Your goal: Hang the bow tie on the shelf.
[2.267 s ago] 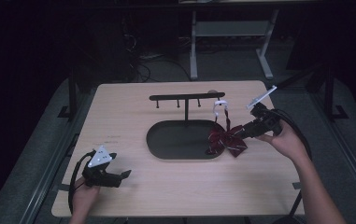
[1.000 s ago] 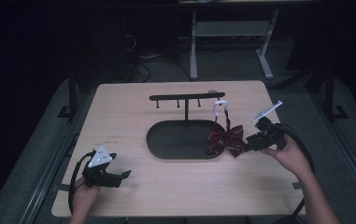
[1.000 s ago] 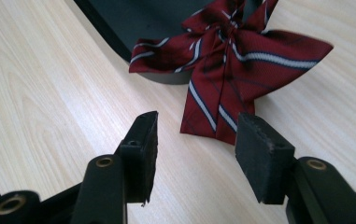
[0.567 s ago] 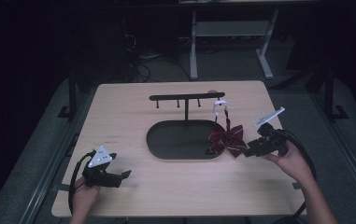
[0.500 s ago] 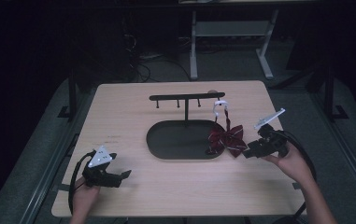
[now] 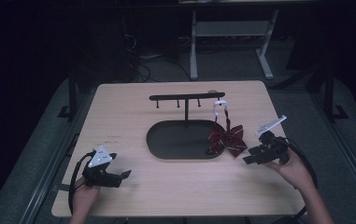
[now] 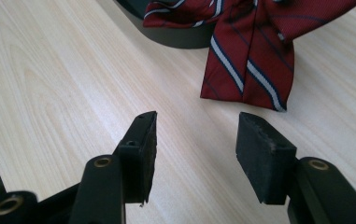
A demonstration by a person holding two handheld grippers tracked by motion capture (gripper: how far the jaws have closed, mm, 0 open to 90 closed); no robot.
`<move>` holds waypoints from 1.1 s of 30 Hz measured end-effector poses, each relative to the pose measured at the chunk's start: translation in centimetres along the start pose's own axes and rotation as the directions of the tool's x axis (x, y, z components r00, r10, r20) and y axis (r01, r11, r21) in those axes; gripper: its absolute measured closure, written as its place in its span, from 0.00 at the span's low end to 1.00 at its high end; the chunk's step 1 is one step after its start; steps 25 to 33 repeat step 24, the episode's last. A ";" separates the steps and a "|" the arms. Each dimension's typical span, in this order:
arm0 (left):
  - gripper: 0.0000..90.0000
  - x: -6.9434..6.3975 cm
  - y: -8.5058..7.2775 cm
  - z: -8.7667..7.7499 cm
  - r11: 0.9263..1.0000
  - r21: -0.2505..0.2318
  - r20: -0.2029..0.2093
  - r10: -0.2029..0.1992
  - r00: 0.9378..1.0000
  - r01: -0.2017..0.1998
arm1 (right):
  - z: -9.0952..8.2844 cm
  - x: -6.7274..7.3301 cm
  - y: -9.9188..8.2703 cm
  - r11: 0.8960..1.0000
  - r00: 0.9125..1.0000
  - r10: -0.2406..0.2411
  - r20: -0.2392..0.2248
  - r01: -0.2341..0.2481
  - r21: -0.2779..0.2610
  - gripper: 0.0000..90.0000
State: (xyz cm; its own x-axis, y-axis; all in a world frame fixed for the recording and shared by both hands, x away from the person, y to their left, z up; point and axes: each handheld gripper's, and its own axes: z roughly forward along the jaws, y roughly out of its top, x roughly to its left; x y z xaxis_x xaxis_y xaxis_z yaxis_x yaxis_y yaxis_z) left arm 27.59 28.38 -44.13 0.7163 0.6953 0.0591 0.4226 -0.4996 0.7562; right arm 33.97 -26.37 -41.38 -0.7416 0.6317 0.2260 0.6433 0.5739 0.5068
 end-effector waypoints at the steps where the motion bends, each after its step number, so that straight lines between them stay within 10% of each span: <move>1: 0.15 0.0 0.0 0.0 1.000 0.001 0.000 0.000 1.000 0.000 | 0.0 0.0 -0.1 1.000 1.000 0.003 -0.001 -0.003 -0.001 0.53; 33: 0.15 0.0 0.1 0.0 1.000 -0.003 -0.002 0.000 1.000 0.000 | 1.0 2.6 -3.3 0.998 1.000 -0.007 0.012 0.008 -0.066 0.48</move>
